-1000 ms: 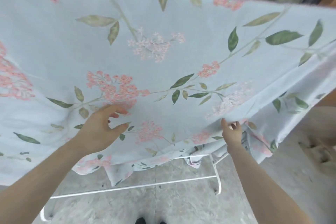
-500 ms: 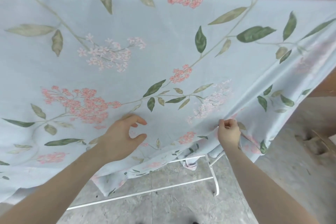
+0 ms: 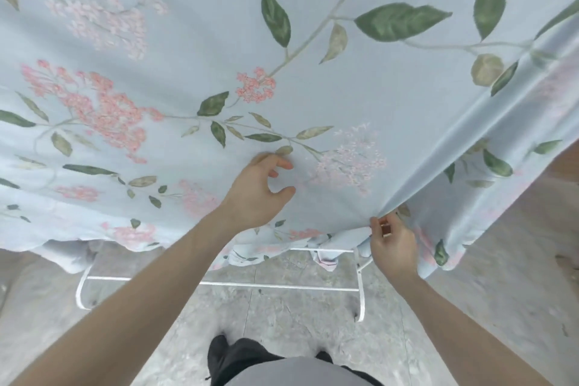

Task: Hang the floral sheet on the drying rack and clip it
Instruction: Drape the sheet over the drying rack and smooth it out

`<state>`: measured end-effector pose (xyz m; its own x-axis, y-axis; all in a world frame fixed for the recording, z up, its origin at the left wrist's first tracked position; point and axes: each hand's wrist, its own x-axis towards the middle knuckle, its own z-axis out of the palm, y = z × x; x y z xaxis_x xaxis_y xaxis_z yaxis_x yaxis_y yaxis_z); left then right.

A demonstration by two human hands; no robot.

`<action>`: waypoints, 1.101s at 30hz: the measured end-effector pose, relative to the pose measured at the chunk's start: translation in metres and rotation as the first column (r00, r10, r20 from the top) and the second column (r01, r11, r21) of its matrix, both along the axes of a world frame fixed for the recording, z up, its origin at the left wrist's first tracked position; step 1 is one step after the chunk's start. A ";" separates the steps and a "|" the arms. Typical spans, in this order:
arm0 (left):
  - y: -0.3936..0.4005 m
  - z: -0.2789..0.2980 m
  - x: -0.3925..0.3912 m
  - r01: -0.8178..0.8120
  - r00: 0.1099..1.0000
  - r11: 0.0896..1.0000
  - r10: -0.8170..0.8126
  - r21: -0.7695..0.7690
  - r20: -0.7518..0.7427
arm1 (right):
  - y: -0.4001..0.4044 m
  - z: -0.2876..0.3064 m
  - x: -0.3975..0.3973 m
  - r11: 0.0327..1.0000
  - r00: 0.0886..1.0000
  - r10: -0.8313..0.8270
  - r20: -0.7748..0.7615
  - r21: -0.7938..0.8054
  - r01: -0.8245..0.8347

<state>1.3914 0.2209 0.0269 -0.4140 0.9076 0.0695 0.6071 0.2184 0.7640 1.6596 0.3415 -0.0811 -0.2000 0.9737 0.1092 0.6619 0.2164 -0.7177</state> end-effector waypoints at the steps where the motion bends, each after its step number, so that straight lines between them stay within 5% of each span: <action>1: 0.003 -0.002 0.011 -0.018 1.000 1.000 0.018 0.000 0.002 | 0.003 -0.001 0.005 1.000 1.000 0.020 0.017 -0.014 -0.020; 14: -0.001 -0.008 0.040 -0.115 0.993 0.989 0.112 -0.094 -0.042 | 0.010 -0.022 -0.001 0.960 0.983 0.141 0.117 -0.257 -0.107; 19: -0.004 -0.001 0.035 -0.106 0.993 0.991 0.102 -0.077 -0.057 | 0.014 -0.015 0.010 0.956 0.987 0.150 -0.053 -0.247 -0.158; 22: -0.006 -0.003 0.032 -0.098 0.995 0.992 0.096 -0.077 -0.031 | 0.028 -0.022 0.023 0.928 0.973 -0.049 -0.226 -0.371 -0.040; 25: -0.005 -0.010 0.039 -0.092 0.995 0.989 0.095 -0.112 0.015 | 0.052 -0.029 0.037 0.674 0.838 -0.431 -0.335 -0.737 0.052; 27: -0.004 -0.020 0.049 -0.050 0.998 0.984 0.056 -0.172 0.029 | 0.064 -0.033 0.046 0.534 0.738 -0.577 -0.350 -0.845 0.017; 33: 0.014 -0.030 0.077 -0.038 0.997 0.974 0.051 -0.224 0.052 | 0.087 -0.023 0.053 0.587 0.567 -0.615 -0.547 -0.798 -0.133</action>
